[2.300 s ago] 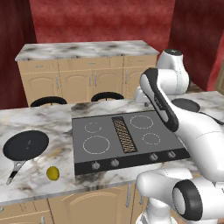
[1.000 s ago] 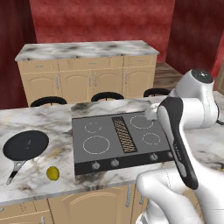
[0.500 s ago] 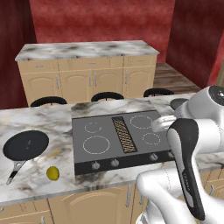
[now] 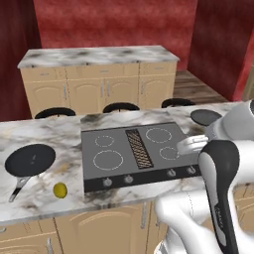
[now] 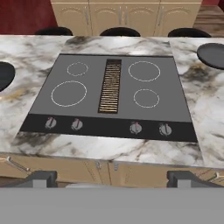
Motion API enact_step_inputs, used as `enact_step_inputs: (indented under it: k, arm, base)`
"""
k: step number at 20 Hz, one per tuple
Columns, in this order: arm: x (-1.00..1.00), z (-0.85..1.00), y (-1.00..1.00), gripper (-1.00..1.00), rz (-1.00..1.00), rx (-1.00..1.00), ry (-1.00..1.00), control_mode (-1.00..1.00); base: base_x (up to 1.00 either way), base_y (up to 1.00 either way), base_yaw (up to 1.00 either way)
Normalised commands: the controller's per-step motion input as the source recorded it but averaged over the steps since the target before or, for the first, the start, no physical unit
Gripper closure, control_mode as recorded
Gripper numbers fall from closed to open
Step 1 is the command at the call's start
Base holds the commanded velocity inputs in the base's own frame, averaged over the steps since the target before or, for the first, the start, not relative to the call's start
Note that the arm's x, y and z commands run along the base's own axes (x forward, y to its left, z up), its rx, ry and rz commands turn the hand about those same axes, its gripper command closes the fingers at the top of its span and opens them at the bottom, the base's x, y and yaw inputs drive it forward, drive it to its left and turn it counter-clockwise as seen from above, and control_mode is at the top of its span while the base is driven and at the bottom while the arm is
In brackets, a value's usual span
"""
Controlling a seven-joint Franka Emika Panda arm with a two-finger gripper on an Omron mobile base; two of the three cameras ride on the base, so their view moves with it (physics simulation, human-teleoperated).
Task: Place both pans onto different burners. Then place the lemon and the steak on different pans.
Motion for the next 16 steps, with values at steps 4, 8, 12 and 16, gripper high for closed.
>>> enact_step_inputs:
  k: [4, 8, 12, 16]
  arm:
    - [0.0, 0.0, 0.0, -1.0, 0.0, 0.0, 0.0, 1.0]
    - [0.0, 0.0, 0.0, -1.0, 0.0, 0.0, 0.0, 1.0]
    - [0.0, 0.0, 0.0, -1.0, 0.0, 0.0, 0.0, 1.0]
    - [0.0, 0.0, 0.0, -1.0, 0.0, 0.0, 0.0, 1.0]
  base:
    - [-0.33, -0.33, 0.0]
    - [-0.1, -0.46, 0.0]
    - [-0.01, -0.63, 0.0]
    - [0.0, -0.68, 0.0]
